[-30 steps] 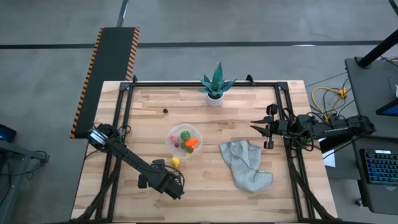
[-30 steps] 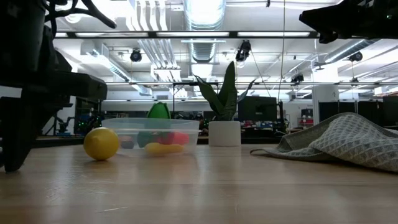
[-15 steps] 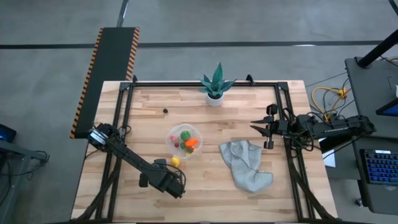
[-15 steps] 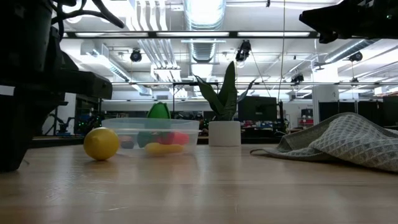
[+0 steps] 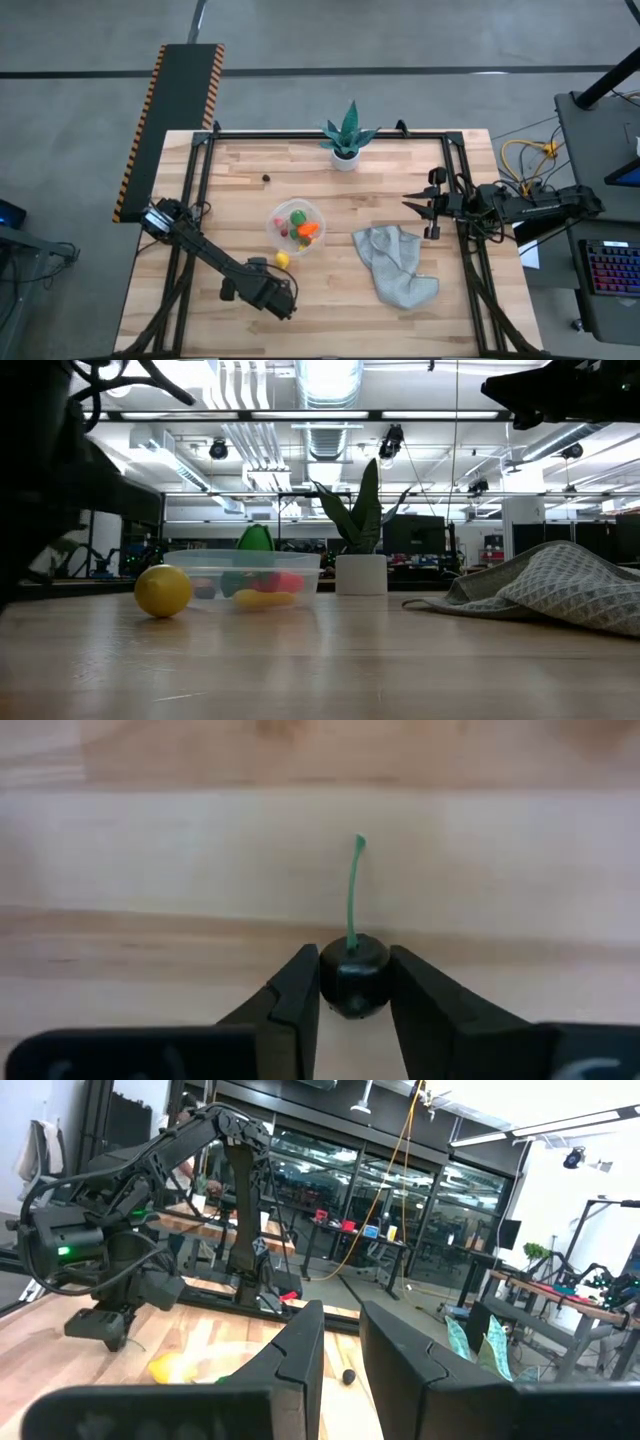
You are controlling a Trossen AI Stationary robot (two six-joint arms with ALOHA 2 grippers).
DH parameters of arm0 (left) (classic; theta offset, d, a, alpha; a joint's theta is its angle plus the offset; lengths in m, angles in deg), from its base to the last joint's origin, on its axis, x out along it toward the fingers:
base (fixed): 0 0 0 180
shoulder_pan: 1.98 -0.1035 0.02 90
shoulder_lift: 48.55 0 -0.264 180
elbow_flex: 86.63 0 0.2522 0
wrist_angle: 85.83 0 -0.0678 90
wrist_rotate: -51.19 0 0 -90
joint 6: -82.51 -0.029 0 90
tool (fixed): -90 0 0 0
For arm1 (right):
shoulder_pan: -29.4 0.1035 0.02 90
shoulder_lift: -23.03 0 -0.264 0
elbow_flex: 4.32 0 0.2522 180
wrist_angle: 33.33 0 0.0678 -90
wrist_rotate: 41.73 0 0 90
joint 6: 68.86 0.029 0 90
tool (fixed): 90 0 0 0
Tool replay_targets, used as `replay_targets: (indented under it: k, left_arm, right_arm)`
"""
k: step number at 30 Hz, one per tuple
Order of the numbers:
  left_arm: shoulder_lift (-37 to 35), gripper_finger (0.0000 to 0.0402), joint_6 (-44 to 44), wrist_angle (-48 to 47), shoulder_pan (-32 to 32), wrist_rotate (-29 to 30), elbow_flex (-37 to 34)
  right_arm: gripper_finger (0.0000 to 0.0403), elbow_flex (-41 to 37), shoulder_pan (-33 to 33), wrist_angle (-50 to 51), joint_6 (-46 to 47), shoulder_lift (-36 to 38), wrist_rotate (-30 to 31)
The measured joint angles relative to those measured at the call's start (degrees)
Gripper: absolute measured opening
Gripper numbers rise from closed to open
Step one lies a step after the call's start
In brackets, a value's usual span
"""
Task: Pick and placing Produce into tupperware
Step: Put the black cherry into the transparent bin
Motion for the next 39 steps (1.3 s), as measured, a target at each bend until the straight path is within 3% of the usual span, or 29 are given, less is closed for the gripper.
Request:
replay_targets:
  k: [18, 28, 39]
  left_arm:
    - [-4.29, 0.0077, -7.56, -4.5, -0.6, 0.7, 0.13]
    - [-9.34, 0.0077, -12.52, -7.79, -2.84, 5.11, 0.38]
    - [-12.52, 0.0077, -31.82, -8.5, -13.24, 12.4, 0.86]
  right_arm:
    - [0.0061, 0.0, -0.02, -0.09, 0.04, 0.02, 0.09]
    - [0.0061, 0.0, 0.0, -0.34, 0.04, 0.0, 0.09]
    - [0.0061, 0.0, -0.02, -0.44, 0.04, 0.02, 0.11]
